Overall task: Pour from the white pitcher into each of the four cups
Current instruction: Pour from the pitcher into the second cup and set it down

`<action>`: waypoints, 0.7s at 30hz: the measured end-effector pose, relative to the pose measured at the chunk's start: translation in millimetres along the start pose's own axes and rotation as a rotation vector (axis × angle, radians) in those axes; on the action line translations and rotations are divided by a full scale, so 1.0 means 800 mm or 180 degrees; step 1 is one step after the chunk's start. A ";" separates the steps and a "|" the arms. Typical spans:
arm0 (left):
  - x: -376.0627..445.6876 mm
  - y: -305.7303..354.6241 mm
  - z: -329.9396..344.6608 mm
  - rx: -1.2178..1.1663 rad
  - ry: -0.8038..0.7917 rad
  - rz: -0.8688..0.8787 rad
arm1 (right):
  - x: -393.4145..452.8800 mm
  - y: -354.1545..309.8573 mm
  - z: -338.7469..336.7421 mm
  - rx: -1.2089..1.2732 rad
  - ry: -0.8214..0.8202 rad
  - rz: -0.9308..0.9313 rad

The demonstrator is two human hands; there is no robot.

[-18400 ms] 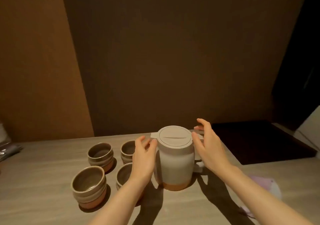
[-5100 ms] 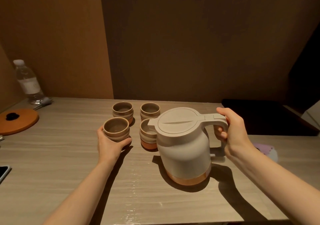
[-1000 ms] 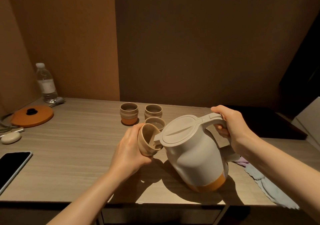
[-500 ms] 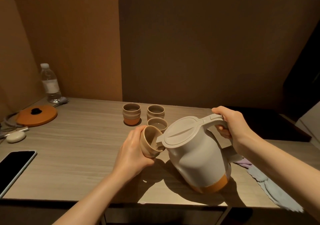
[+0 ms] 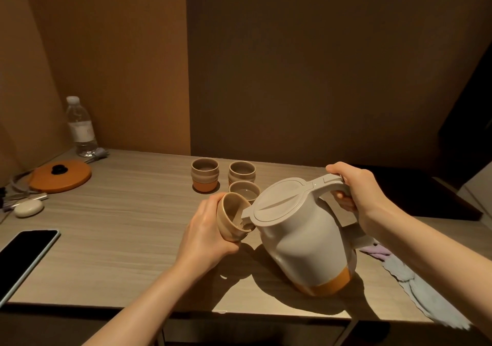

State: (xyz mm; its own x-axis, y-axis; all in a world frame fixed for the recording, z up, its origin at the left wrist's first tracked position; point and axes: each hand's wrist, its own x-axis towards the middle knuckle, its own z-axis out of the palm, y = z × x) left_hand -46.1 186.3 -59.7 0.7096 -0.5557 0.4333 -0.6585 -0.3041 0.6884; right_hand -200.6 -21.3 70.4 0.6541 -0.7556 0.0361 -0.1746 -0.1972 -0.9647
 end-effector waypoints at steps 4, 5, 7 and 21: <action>0.000 -0.001 0.000 0.0025 0.0012 0.0000 | 0.002 -0.002 0.000 -0.0018 -0.0017 0.0002; 0.000 -0.001 0.001 0.0024 0.0015 0.0000 | 0.003 -0.003 0.001 -0.0026 -0.0024 0.0000; -0.001 -0.001 0.001 -0.0005 0.0023 0.0011 | 0.004 -0.003 0.001 -0.0040 -0.0023 0.0001; -0.001 -0.002 0.006 -0.0077 0.0034 -0.0054 | 0.010 -0.001 -0.001 -0.0121 -0.0049 0.0003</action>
State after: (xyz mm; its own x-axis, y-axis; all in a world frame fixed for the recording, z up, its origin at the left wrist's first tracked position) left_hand -47.2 183.8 -63.7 0.7233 -0.5423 0.4275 -0.6402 -0.2945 0.7095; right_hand -195.4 -27.8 71.4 0.6651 -0.7461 0.0307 -0.2030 -0.2202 -0.9541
